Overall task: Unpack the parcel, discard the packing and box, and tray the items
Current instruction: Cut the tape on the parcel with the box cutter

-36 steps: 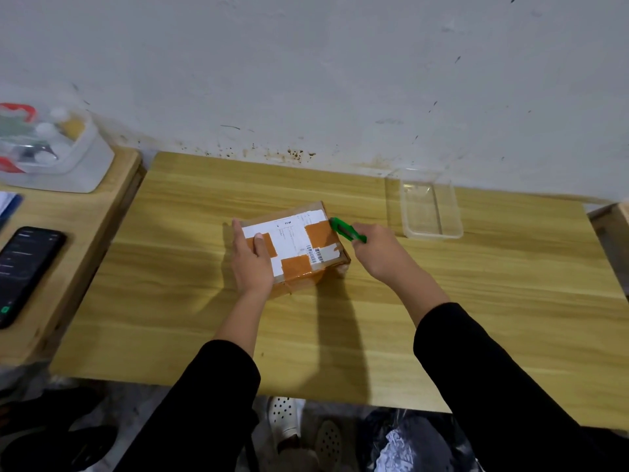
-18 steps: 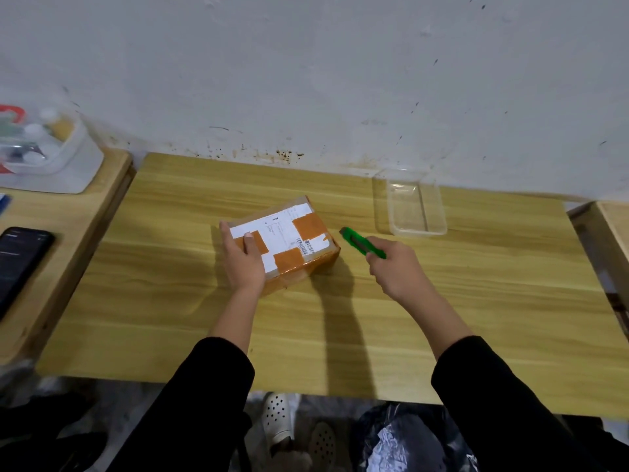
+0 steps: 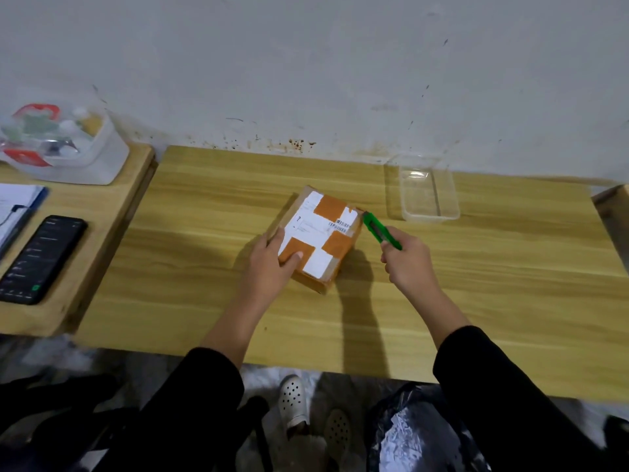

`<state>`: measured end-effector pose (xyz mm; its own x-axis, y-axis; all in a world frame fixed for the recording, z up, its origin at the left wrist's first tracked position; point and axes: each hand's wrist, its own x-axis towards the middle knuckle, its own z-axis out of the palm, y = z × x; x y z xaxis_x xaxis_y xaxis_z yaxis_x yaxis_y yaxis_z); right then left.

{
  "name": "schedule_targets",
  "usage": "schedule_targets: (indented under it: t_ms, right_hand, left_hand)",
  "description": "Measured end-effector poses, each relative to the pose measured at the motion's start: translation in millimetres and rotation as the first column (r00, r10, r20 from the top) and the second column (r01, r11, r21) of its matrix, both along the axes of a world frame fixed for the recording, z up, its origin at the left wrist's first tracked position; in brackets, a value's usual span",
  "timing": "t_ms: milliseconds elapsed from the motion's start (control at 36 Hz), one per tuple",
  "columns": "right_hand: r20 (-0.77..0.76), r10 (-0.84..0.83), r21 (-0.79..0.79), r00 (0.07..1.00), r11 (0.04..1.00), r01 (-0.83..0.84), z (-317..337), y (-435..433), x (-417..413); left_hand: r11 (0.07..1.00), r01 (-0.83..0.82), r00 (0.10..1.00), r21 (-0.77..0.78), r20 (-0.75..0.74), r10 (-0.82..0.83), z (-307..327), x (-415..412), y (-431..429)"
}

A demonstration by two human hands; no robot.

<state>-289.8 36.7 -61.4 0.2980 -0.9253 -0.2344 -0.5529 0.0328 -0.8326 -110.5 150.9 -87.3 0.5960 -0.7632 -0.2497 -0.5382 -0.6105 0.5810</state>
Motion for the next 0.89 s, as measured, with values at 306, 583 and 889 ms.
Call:
schedule_targets:
  t_ms: [306,583,889]
  right_hand:
    - [-0.06,0.033,-0.01,0.998,0.999,-0.034,12.3,-6.5,-2.5]
    - [-0.043,0.055,0.03,0.998,0.998,-0.054,14.4,-9.4,1.2]
    - [-0.095,0.068,0.144,0.993,0.988,-0.054,12.0,-18.0,0.5]
  left_hand:
    - [0.999,-0.034,0.986,-0.042,-0.166,0.027,-5.1,-46.5,-4.3]
    - [0.997,-0.063,0.938,-0.053,-0.343,0.041,-12.2,-47.7,-9.0]
    - [0.994,-0.08,0.924,-0.079,-0.38,0.044,-11.2,-48.5,-8.5]
